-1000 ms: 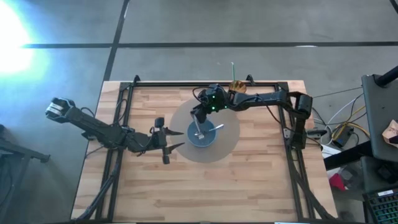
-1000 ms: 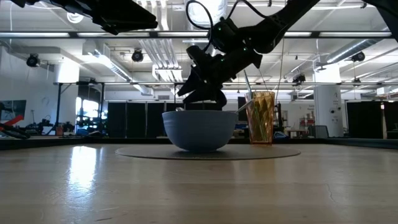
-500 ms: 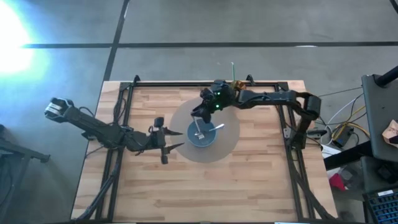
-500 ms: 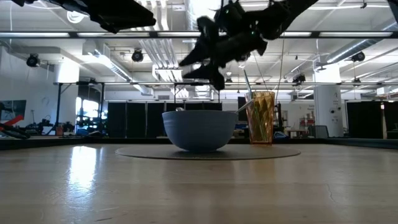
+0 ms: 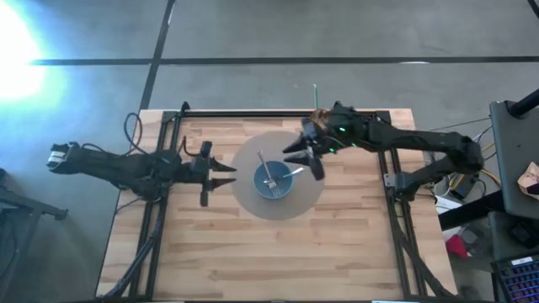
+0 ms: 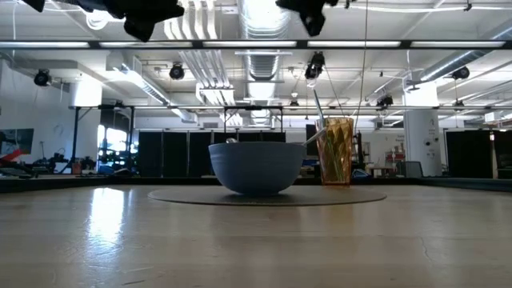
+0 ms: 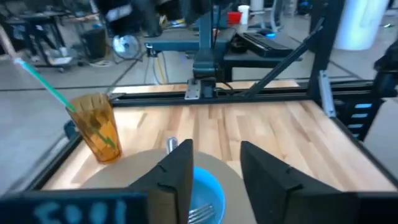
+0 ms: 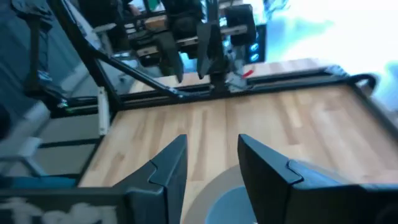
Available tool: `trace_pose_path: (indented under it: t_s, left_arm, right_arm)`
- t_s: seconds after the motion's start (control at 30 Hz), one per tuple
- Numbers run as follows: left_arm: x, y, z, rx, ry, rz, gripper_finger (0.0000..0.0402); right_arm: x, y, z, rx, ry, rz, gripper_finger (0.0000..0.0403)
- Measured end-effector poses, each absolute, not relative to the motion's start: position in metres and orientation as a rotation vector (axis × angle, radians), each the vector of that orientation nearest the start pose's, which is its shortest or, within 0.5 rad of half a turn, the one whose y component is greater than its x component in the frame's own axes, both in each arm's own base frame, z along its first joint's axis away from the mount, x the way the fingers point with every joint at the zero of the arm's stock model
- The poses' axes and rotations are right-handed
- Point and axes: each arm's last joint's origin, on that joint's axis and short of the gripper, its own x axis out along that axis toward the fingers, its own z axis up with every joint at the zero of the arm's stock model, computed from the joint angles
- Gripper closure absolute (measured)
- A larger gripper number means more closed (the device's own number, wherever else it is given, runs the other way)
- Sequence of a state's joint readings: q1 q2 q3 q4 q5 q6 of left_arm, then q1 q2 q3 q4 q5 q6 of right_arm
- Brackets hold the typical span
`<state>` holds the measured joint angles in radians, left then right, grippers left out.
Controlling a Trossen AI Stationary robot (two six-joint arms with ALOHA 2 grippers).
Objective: Pick & Place Utensil
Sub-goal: Return to Home Position
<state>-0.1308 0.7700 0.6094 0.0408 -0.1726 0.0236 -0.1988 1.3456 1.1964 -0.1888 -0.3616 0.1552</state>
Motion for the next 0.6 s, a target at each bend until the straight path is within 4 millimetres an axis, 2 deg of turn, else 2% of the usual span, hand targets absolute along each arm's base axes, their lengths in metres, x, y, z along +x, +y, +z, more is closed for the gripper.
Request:
trace_pose_path:
  t_s: [0.17,0.33,0.47,0.6]
  left_arm:
    - [0.164,-0.007,0.298,0.015,0.133,-0.04,0.033]
    - [0.151,-0.002,0.299,0.007,0.148,-0.075,0.0391]
    - [0.142,-0.002,0.295,0.007,0.147,-0.076,0.0395]
    - [0.135,-0.002,0.279,-0.004,0.148,-0.076,0.04]
  right_arm:
    - [0.26,-0.027,0.361,0.118,0.289,0.075,0.028]
    - [0.22,-0.018,0.351,0.085,0.249,0.082,0.0299]
    - [0.192,-0.017,0.336,0.109,0.206,0.007,0.0321]
    - [0.17,-0.015,0.322,0.148,0.132,-0.002,0.035]
